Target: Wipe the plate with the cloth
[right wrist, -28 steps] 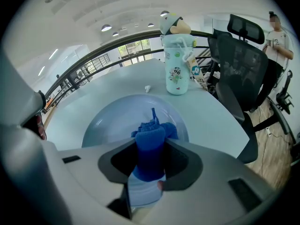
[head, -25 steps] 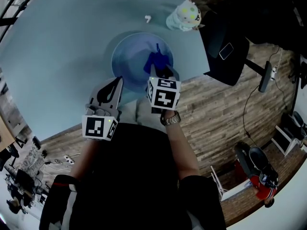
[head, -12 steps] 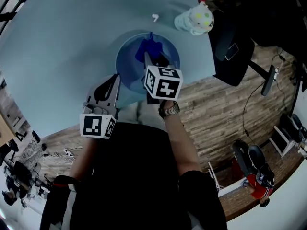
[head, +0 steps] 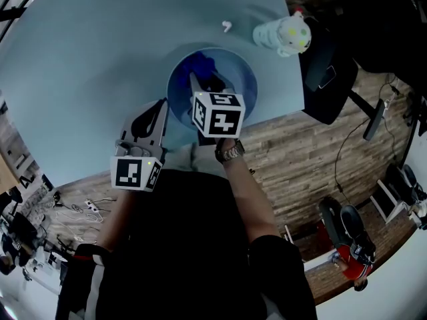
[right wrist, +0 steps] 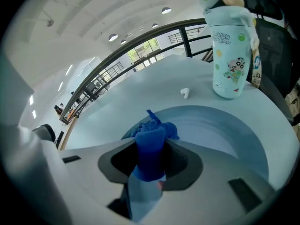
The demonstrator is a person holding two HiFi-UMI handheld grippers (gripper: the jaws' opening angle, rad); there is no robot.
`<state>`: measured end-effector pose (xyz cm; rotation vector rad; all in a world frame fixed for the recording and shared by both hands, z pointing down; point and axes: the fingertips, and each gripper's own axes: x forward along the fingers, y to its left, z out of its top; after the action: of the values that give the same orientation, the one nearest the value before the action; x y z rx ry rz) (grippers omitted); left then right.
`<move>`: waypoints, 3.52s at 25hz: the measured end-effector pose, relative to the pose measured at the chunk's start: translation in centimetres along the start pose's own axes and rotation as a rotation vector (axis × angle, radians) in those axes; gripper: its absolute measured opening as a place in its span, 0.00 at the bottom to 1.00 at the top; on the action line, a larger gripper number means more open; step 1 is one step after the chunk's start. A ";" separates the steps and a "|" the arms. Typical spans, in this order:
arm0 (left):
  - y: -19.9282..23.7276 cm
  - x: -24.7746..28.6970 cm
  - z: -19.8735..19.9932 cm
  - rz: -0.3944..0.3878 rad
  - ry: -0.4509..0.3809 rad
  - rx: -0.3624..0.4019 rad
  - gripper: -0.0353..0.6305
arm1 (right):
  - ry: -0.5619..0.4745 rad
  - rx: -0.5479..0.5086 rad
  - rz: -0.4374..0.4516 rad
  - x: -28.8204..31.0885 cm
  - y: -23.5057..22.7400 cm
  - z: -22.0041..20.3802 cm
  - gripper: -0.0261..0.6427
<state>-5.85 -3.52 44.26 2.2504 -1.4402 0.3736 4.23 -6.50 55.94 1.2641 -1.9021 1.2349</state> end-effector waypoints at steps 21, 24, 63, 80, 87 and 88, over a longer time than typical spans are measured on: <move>-1.7 -1.7 -0.3 -0.017 -0.026 0.019 0.05 | 0.116 -0.071 0.087 -1.7 4.2 -6.7 0.22; -2.1 -1.9 -0.3 -0.021 -0.028 0.022 0.06 | 0.123 -0.070 0.084 -2.3 4.0 -7.6 0.22; -8.5 -0.5 -0.1 -0.140 -0.029 0.080 0.05 | 0.110 -0.065 -0.189 -8.4 -7.5 -8.8 0.22; -6.5 1.6 0.2 -0.101 0.001 0.056 0.05 | 0.104 -0.062 -0.219 -6.8 -10.0 -4.4 0.22; -5.4 2.5 0.9 -0.087 0.005 0.046 0.05 | 0.111 -0.081 -0.216 -5.4 -9.7 -2.1 0.22; -5.2 2.6 0.9 -0.086 0.006 0.045 0.05 | 0.113 -0.084 -0.215 -5.2 -9.6 -1.9 0.22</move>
<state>-0.03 -4.17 43.52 2.3361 -1.3389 0.3887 15.02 -4.00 56.34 1.2890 -1.6725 1.0805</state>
